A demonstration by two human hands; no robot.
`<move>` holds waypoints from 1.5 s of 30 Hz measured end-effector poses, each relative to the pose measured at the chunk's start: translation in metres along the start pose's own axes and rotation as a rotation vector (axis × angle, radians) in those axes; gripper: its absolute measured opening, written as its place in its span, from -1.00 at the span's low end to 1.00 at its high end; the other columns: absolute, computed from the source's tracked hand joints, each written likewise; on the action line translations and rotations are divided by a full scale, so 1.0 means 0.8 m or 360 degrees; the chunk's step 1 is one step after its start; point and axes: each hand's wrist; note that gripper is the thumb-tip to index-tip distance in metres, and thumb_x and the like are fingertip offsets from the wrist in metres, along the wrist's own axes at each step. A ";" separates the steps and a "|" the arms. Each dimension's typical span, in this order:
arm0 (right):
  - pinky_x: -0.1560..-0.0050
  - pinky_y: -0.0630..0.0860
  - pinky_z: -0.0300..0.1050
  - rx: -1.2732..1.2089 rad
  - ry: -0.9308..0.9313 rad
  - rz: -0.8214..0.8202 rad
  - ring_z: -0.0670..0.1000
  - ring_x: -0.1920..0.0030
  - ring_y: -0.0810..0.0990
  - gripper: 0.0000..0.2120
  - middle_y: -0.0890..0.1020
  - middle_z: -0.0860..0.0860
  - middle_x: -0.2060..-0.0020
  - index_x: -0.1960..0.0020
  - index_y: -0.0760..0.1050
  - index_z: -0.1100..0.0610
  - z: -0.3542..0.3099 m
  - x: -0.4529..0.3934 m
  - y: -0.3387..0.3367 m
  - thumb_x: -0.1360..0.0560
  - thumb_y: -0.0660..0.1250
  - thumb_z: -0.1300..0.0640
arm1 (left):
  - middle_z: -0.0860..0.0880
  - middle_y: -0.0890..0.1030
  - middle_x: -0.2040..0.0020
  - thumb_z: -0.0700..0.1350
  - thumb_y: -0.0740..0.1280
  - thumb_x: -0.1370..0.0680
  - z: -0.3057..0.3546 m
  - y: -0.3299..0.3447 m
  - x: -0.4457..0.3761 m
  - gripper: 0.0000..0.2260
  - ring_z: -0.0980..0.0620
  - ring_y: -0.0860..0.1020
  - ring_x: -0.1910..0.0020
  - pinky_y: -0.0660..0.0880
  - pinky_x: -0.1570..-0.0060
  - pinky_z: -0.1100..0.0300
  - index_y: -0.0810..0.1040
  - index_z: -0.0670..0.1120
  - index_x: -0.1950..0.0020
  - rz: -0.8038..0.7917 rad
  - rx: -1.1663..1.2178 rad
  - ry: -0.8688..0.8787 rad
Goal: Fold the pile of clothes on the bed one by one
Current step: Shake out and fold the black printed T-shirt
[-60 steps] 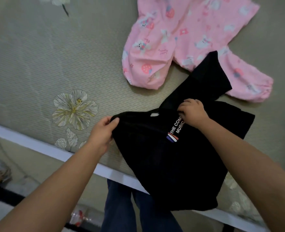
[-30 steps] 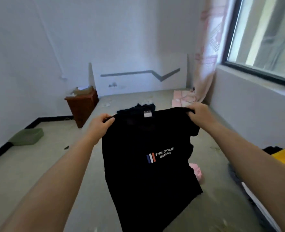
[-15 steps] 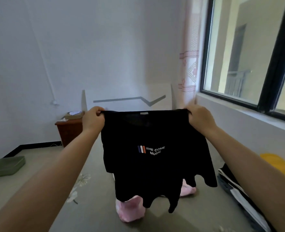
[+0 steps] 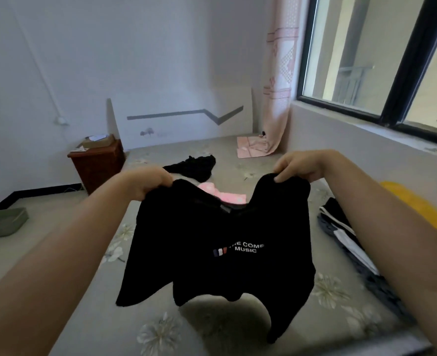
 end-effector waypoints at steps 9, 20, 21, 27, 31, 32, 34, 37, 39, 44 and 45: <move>0.45 0.54 -0.28 -0.0013 0.0310 -0.0366 -0.07 0.45 0.63 -0.58 0.65 0.05 0.44 0.31 0.63 0.23 0.037 -0.035 0.020 -0.51 0.07 0.43 | -0.05 0.48 0.45 -0.30 0.16 -0.58 -0.078 0.011 -0.021 -0.77 0.12 0.47 0.53 0.42 0.54 0.40 0.44 -0.20 0.27 -0.0323 -0.0093 -0.0131; 0.08 0.28 -0.20 0.0890 0.0380 0.0238 0.12 -0.13 0.48 -0.76 0.55 0.17 -0.11 -0.15 0.49 0.25 0.153 -0.245 0.033 -0.54 0.16 0.24 | -0.29 0.49 -0.17 -0.19 0.08 -0.61 -0.166 0.067 -0.225 -0.76 -0.21 0.47 -0.14 0.37 -0.05 0.07 0.45 -0.27 -0.14 0.0517 -0.0920 -0.0127; 0.13 0.26 -0.21 0.0883 0.0352 0.0238 0.14 -0.11 0.49 -0.77 0.56 0.19 -0.09 -0.11 0.50 0.26 0.168 -0.270 0.032 -0.52 0.15 0.27 | -0.29 0.50 -0.15 -0.17 0.07 -0.61 -0.177 0.072 -0.246 -0.76 -0.22 0.48 -0.12 0.38 -0.03 0.06 0.44 -0.25 -0.14 0.0565 -0.0954 -0.0134; 0.09 0.33 -0.12 0.0775 0.0111 0.0523 0.20 -0.08 0.52 -0.73 0.59 0.24 -0.07 -0.09 0.54 0.29 0.226 -0.400 0.011 -0.47 0.15 0.36 | -0.27 0.55 -0.03 -0.11 0.04 -0.62 -0.218 0.074 -0.358 -0.78 -0.22 0.53 0.01 0.31 0.19 0.11 0.42 -0.16 -0.10 0.0768 -0.1051 -0.0231; 0.09 0.37 -0.03 0.0853 -0.0019 0.0799 0.24 -0.03 0.53 -0.77 0.59 0.27 -0.04 -0.08 0.54 0.29 0.251 -0.464 0.006 -0.50 0.16 0.32 | -0.26 0.55 0.07 -0.12 0.04 -0.61 -0.234 0.062 -0.427 -0.80 -0.23 0.53 0.13 0.28 0.29 0.11 0.40 -0.16 -0.04 0.0908 -0.1114 -0.0175; 0.11 0.37 -0.02 0.0862 -0.0035 0.0829 0.24 -0.02 0.53 -0.78 0.59 0.27 -0.03 -0.06 0.53 0.29 0.257 -0.479 0.004 -0.51 0.16 0.31 | -0.26 0.54 0.08 -0.12 0.04 -0.61 -0.239 0.058 -0.441 -0.80 -0.23 0.52 0.16 0.27 0.30 0.10 0.40 -0.17 -0.03 0.0919 -0.1127 -0.0156; 0.13 0.37 -0.02 0.0885 -0.0011 0.0849 0.24 0.00 0.53 -0.80 0.58 0.27 0.00 -0.04 0.52 0.30 0.271 -0.508 -0.001 -0.53 0.16 0.27 | -0.25 0.53 0.10 -0.11 0.05 -0.61 -0.248 0.053 -0.468 -0.80 -0.23 0.52 0.17 0.26 0.31 0.09 0.42 -0.16 -0.05 0.0932 -0.1126 -0.0133; 0.22 0.31 -0.04 0.0990 0.0100 0.0916 0.27 0.04 0.54 -0.79 0.58 0.29 0.04 -0.02 0.49 0.31 0.294 -0.548 -0.008 -0.55 0.16 0.19 | -0.25 0.50 0.08 -0.11 0.08 -0.60 -0.261 0.050 -0.513 -0.78 -0.24 0.50 0.15 0.23 0.30 0.10 0.44 -0.16 -0.12 0.0931 -0.1117 -0.0097; 0.22 0.33 -0.01 0.1045 0.0134 0.0978 0.29 0.07 0.54 -0.76 0.58 0.32 0.07 -0.03 0.48 0.32 0.307 -0.576 -0.009 -0.56 0.16 0.15 | -0.24 0.49 0.09 -0.11 0.08 -0.59 -0.274 0.052 -0.543 -0.79 -0.21 0.47 0.19 0.20 0.33 0.12 0.44 -0.15 -0.09 0.0950 -0.1087 -0.0100; 0.17 0.39 0.06 0.1163 0.0228 0.1033 0.31 0.09 0.53 -0.71 0.56 0.33 0.08 -0.05 0.44 0.34 0.342 -0.644 0.003 -0.58 0.13 0.11 | -0.23 0.49 0.07 -0.11 0.04 -0.60 -0.316 0.064 -0.616 -0.79 -0.14 0.40 0.25 0.20 0.34 0.13 0.43 -0.15 -0.07 0.0979 -0.1018 -0.0158; 0.17 0.38 0.06 0.1172 0.0245 0.1029 0.31 0.08 0.52 -0.71 0.55 0.34 0.07 -0.05 0.43 0.35 0.350 -0.657 0.009 -0.59 0.13 0.11 | -0.25 0.50 0.05 -0.11 0.04 -0.61 -0.325 0.069 -0.630 -0.78 -0.20 0.45 0.21 0.24 0.32 0.09 0.42 -0.16 -0.09 0.0962 -0.1037 -0.0172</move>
Point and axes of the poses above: each hand's wrist, its own x-axis away from the middle knuckle, its own y-axis out of the palm, z = x × y
